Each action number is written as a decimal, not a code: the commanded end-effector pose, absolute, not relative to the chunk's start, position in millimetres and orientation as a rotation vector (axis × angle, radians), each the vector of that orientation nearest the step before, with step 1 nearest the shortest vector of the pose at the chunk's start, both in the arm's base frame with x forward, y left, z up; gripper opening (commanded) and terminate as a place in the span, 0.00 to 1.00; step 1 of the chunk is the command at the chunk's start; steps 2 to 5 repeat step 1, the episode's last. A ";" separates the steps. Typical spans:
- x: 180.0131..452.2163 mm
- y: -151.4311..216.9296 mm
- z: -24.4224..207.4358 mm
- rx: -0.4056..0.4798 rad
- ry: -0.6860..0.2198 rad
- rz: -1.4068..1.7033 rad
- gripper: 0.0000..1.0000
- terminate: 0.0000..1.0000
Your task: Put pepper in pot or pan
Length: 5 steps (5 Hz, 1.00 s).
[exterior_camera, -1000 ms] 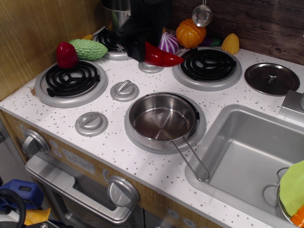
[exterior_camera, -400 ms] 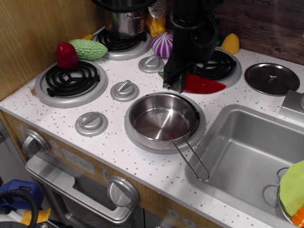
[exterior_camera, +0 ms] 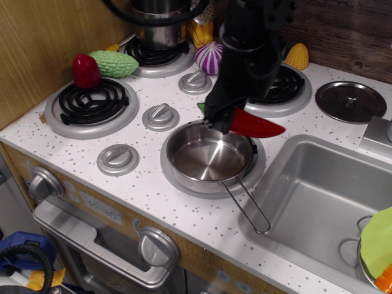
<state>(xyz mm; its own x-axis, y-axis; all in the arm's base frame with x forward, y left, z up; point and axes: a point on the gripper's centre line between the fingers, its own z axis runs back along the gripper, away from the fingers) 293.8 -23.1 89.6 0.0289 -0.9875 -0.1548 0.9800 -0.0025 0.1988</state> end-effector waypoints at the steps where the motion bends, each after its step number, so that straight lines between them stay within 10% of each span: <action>1: 295.8 -16.5 104.2 0.329 -0.078 -1.548 1.00 1.00; 5: 295.8 -16.5 104.2 0.329 -0.078 -1.548 1.00 1.00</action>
